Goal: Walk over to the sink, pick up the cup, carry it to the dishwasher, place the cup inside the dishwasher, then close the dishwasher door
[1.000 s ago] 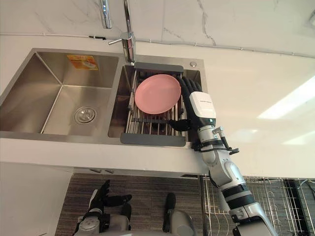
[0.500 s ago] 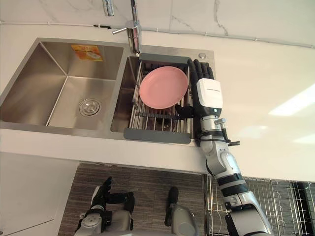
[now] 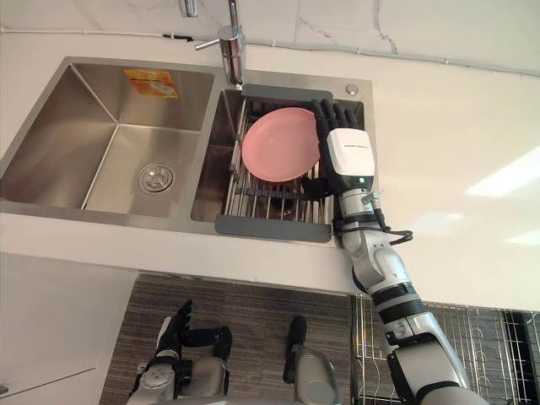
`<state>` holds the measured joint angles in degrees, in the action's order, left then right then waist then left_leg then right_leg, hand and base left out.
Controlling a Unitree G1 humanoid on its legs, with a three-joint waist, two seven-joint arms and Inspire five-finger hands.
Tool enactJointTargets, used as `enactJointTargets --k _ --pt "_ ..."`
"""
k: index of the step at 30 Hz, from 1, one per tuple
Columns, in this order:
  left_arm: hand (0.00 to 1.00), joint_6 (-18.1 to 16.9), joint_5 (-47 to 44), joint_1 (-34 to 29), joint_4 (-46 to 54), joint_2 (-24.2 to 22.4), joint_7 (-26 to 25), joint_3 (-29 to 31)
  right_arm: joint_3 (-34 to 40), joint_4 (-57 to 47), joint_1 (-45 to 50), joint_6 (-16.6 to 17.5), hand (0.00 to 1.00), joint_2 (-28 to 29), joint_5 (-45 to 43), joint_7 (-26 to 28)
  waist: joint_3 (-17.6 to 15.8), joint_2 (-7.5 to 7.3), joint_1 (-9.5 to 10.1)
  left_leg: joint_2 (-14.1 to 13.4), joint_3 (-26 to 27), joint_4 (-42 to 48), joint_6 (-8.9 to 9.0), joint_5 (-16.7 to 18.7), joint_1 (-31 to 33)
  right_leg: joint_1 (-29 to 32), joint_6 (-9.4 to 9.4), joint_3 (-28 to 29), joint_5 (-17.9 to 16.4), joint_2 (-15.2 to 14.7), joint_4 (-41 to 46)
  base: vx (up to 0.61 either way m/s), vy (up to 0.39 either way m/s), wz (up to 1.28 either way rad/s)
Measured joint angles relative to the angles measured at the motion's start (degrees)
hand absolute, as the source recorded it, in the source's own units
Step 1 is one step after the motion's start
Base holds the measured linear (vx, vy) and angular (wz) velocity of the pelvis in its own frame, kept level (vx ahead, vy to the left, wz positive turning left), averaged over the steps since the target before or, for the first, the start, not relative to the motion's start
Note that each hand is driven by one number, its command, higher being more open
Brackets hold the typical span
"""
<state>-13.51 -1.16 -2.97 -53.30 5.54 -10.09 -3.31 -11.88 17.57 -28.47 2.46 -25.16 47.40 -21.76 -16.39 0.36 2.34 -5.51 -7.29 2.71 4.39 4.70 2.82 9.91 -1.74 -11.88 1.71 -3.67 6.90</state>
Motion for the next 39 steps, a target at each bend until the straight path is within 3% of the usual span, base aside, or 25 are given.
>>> enactJointTargets --k 30,31,39 --pt "1.00 -0.6 -2.4 1.2 0.2 -0.3 0.0 0.1 -6.7 5.4 -13.1 0.6 1.00 -6.9 -3.5 1.3 -2.7 1.22 0.68 -0.1 -0.1 2.0 -0.08 -0.4 3.2 2.3 0.44 -0.5 -0.2 0.1 1.3 -0.01 -0.006 0.02" --pt "1.00 -0.6 -2.5 1.2 0.4 -0.3 0.0 0.1 -6.8 6.3 -13.8 0.7 0.00 -6.9 -3.5 1.4 -2.8 1.35 0.74 -0.1 -0.1 2.4 -0.09 -0.4 3.4 2.3 0.42 -0.4 -0.2 0.1 1.4 -0.06 -0.020 0.04" --pt "1.00 -0.6 -3.5 1.8 0.6 -0.2 0.0 0.0 -7.8 8.9 -16.6 0.8 0.00 -7.9 -5.8 2.4 -4.0 1.67 0.93 -0.1 -0.3 3.6 -0.13 -0.4 5.2 3.2 0.07 -0.2 -0.6 0.4 1.4 -0.04 -0.015 0.02"
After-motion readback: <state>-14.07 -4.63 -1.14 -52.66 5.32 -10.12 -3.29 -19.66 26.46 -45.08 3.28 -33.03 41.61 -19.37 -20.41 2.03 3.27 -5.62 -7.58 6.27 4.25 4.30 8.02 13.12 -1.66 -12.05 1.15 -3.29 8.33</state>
